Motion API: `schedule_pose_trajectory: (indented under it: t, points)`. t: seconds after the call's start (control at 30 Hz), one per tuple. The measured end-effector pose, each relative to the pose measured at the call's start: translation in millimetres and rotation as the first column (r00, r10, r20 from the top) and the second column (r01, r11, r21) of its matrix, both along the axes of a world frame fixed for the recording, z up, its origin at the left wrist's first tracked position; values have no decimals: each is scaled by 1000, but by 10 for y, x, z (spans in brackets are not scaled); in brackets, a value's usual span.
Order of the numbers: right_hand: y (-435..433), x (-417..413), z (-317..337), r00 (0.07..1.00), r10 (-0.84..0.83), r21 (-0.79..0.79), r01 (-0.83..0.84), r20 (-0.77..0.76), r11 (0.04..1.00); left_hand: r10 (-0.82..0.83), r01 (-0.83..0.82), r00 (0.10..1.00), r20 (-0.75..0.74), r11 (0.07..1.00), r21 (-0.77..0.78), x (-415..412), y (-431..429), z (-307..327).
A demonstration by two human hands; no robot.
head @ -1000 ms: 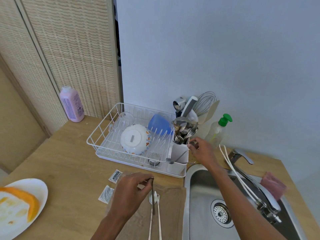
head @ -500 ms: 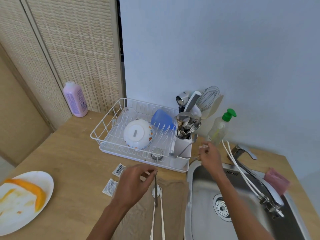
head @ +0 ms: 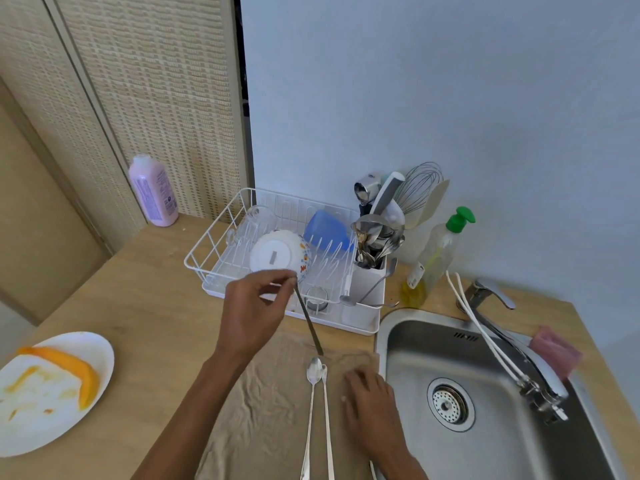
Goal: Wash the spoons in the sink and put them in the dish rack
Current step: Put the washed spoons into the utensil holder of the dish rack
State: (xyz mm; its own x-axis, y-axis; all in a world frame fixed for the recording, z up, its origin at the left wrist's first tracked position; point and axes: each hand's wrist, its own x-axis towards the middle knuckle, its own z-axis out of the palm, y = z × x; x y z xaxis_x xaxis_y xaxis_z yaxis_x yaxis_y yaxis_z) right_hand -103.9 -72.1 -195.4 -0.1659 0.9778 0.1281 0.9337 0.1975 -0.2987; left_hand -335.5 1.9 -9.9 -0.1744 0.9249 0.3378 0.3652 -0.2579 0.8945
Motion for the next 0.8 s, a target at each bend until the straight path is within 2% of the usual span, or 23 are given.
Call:
schedule_pose_trajectory:
  t: [0.13,0.27,0.47,0.57,0.8]
  points:
    - [-66,14,-101,994,-4,33,1,107,999,26,-29,999,35,994,103,-37,249,278]
    - [-115,-21,-244,991,-64,54,58,114,997,58,-73,993,104,985,154,60,532,408]
    - [-165,-15,-243,992,-80,-60,86,95,995,40,-62,979,201,993,102,302,812,265]
    - [-158,-19,-247,993,-91,-60,95,76,994,48,-60,971,236,997,42,428,905,162]
    - [-112,-6,-337,993,-106,-49,108,44,993,-1,7,989,145,999,-42,680,1032,-69]
